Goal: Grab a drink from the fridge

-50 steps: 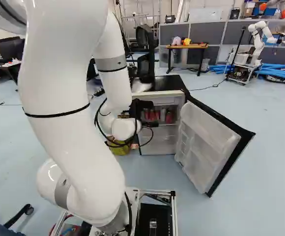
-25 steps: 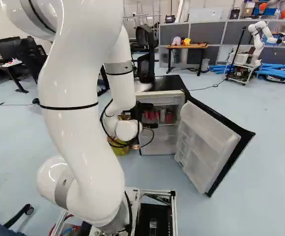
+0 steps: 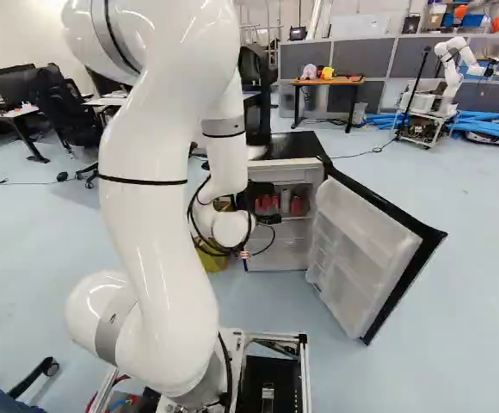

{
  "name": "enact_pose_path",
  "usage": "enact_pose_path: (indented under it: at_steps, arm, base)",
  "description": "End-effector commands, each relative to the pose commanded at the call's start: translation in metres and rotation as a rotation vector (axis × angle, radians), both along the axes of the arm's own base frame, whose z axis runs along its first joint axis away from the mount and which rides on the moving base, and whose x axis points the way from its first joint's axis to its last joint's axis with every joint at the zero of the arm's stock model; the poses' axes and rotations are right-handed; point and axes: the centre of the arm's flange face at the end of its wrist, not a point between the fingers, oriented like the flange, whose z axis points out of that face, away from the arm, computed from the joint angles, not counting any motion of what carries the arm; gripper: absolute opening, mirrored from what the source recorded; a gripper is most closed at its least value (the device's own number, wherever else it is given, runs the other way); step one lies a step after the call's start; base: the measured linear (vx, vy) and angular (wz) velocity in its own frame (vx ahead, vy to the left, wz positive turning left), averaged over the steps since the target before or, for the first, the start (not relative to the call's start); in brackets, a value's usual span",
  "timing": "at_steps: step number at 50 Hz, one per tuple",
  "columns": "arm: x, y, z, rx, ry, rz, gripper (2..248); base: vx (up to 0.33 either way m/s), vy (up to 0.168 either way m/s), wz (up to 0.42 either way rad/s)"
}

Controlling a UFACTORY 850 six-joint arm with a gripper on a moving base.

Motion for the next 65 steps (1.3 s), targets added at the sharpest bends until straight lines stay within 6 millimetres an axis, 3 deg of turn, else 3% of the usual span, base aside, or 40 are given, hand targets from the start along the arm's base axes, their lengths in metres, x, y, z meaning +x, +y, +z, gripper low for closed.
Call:
enact_pose_path:
  at_steps: [65]
  arm:
    - [0.050,-0.028,-0.076,0.006,-0.030,-0.040,247]
  base:
    - [0.000,0.000,0.000]
